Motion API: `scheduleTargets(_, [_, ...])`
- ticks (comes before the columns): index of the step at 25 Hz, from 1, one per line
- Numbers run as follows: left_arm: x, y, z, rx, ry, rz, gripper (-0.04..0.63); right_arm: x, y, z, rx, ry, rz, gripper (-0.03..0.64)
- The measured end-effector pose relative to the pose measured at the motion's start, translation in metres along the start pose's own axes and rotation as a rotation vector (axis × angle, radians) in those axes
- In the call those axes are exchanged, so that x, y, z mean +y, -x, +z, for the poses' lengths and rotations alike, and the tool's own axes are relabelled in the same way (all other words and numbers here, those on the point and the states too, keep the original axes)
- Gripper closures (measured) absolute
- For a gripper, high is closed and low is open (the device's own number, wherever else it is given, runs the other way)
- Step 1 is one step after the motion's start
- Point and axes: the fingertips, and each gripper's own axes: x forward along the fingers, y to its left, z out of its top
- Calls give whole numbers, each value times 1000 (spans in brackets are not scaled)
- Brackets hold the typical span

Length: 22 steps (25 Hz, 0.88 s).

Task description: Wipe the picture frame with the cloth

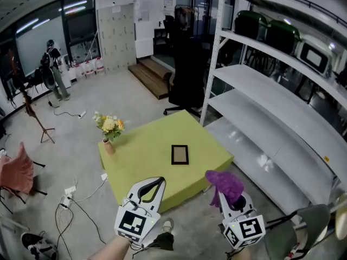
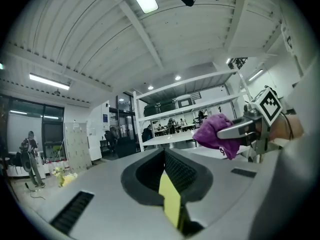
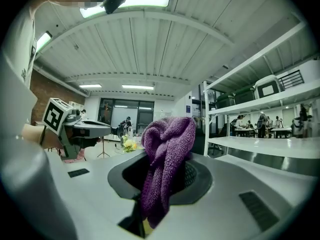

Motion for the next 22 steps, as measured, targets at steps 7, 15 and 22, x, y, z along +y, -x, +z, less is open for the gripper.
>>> scheduleTargets(7, [57,-62,-20,21,15,-21,589,-17,-81,-1,61,6,5,528])
scheduleTargets(15, [112,-116,-52,54,27,-44,589,-28,-166,-7,106,21,21,528])
scheduleTargets(22, [134,-160,-80,97,62,-64,589,-45,-219,-15,134,27,39,528])
